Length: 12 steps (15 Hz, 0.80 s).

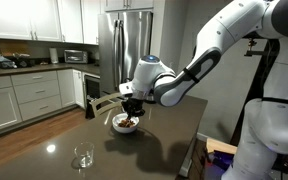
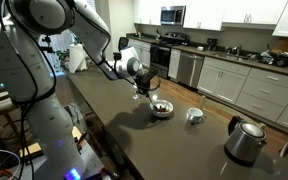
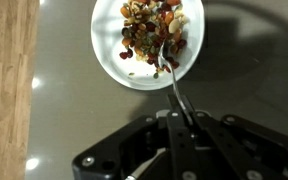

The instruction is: Use the spoon to put the contents in the bowl into the cup, then mix the contents in the bowl

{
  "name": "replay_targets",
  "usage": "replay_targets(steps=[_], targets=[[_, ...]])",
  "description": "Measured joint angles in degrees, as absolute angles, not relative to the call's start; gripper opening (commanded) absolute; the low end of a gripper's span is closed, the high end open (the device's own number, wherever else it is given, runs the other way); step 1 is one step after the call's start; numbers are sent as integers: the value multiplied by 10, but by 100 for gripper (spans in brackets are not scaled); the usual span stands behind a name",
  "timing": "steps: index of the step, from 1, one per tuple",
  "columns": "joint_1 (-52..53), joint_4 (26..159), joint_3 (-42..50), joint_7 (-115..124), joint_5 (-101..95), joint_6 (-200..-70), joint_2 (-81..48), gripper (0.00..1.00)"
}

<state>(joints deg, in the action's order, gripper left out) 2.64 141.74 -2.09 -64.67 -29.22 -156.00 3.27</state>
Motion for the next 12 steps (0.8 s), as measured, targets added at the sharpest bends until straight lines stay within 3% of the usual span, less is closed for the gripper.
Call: replay_targets(steps=[12], targets=[[33,1392,-22,-684,-236,-1564,14,2]])
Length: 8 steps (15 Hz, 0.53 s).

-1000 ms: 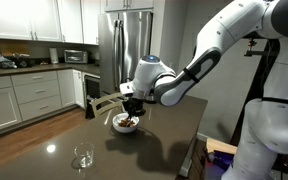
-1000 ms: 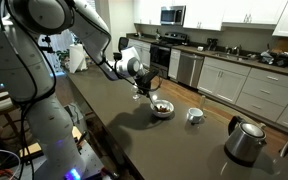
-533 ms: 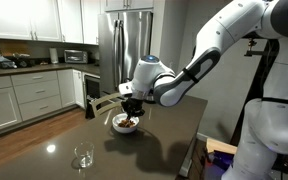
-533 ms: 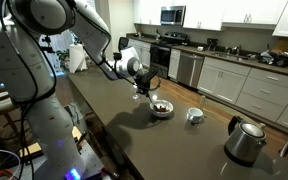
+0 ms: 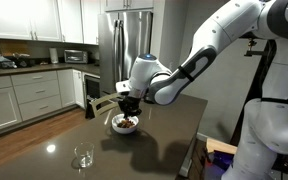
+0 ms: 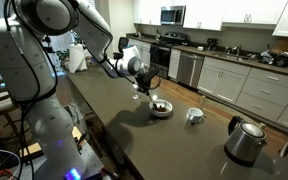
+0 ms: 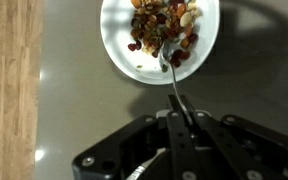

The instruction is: Use the spoon to put the contents in the bowl into the cup, then mix the contents in the bowl

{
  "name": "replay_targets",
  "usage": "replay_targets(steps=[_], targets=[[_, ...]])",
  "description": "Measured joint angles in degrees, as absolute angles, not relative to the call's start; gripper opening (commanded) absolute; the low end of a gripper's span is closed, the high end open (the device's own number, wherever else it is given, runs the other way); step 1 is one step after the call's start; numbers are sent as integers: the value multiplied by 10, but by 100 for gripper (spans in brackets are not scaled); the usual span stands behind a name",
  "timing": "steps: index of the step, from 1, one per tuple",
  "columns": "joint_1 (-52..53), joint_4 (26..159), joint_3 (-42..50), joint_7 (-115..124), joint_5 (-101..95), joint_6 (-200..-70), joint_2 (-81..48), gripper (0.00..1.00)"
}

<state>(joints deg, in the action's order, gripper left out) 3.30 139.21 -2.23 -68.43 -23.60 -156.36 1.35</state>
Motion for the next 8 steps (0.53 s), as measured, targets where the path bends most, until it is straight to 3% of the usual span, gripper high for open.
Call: replay_targets(steps=[8], targets=[[31,1336,-19,-685,-219,-1574,-33,2]])
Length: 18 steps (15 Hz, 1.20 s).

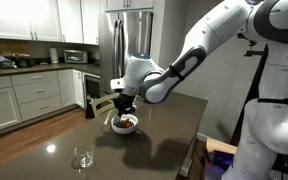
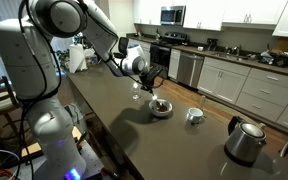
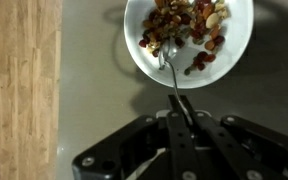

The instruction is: Use the spoon to put the contents in the bowl into the cup, then mix the contents in the bowl

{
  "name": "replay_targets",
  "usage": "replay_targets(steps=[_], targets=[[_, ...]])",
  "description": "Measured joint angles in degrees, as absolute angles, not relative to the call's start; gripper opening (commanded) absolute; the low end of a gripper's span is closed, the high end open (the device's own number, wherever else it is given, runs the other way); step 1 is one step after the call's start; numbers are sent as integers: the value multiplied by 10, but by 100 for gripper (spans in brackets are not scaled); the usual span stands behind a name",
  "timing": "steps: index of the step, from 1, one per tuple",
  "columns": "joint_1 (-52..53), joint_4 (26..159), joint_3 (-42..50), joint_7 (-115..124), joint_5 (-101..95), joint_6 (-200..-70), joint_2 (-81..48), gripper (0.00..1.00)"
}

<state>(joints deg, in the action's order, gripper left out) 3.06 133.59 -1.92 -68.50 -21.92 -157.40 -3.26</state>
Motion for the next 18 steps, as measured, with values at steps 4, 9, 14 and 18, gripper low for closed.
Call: replay_targets(steps=[4,9,14,18], targets=[[24,1307,-14,-684,-213,-1580,-52,2],[9,1280,-3,-684,-212,-1582,-64,2],[-4,1266,11,-683,-212,-1583,-69,2],[-15,1266,18,-683,-211,-1583,-75,2]])
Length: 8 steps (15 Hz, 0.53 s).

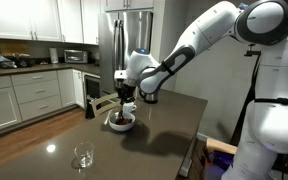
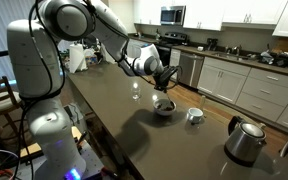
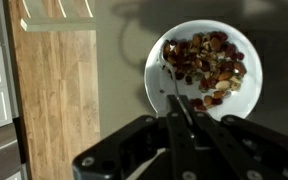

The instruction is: Use the spoon to put the contents in the bowl into the cup, then mix the contents in the bowl

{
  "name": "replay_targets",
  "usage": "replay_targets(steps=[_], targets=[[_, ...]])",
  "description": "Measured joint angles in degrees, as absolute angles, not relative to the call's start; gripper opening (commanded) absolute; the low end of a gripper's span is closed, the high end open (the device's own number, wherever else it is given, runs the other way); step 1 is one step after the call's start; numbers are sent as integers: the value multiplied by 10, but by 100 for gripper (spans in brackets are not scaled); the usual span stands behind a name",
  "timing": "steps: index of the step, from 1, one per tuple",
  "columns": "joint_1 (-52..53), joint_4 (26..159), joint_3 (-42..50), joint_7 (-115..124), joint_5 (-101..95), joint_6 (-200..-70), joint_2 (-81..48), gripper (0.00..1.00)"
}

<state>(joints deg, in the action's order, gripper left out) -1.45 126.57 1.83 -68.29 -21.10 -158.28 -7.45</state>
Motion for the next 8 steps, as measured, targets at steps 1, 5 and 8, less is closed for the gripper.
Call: replay_targets(steps=[1,5,8], targets=[[-17,1266,20,-683,-210,-1583,-77,2],[-23,1266,26,-682,-208,-1582,-86,2],[-29,1266,28,-679,-200,-1573,-88,2]])
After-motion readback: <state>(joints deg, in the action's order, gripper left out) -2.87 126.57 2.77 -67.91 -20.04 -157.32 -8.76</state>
